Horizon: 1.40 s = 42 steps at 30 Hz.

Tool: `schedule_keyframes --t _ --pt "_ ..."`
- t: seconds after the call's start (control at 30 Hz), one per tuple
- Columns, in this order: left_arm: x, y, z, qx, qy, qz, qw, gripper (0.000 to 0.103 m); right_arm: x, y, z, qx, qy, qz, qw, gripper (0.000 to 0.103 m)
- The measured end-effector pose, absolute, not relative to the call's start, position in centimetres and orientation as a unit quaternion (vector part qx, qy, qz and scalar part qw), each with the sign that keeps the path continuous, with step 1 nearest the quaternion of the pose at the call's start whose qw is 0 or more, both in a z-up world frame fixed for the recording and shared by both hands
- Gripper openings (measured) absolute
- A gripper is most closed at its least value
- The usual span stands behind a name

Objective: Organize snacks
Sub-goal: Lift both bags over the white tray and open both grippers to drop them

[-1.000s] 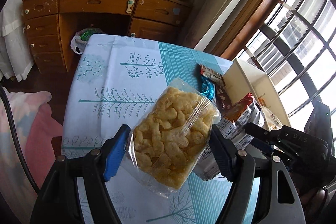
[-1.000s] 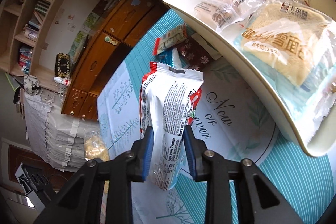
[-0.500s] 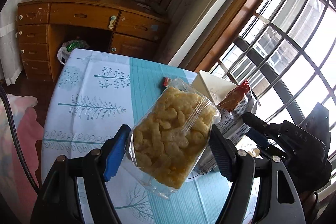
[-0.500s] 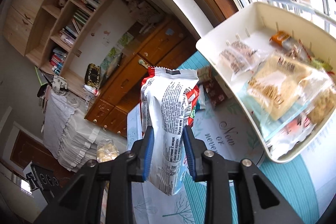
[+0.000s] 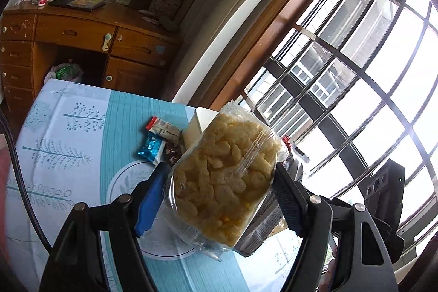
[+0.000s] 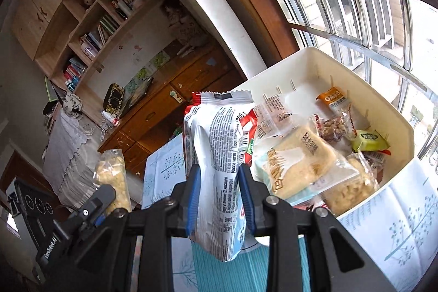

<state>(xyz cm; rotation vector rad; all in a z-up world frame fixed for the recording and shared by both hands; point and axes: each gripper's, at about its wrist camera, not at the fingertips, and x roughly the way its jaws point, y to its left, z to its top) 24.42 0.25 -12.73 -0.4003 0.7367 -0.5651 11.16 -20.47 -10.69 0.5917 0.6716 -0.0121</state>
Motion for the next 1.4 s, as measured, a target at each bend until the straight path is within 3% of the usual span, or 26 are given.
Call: schedule_keyframes --t 0.77,0.93,1.1,1.4 --pt "29.7 -16.7 -16.1 -0.23 0.387 -0.246 0.858 0.074 13.6 -34.0 -10.4 0.218 0.379 0.02 0.899 0.028" --pt "30.6 -17.7 -16.0 -0.222 0.396 -0.229 0.861 0.074 15.0 -35.7 -10.6 0.212 0.382 0.023 0.899 0.029" --pt "31.1 -17.5 -15.4 -0.209 0.399 -0.21 0.868 0.089 16.3 -36.6 -11.2 0.21 0.395 0.033 0.894 0.035" --pt "31.5 -14.6 -15.0 -0.169 0.397 -0.141 0.891 0.089 17.3 -36.6 -10.0 0.209 0.366 0.069 0.904 0.044"
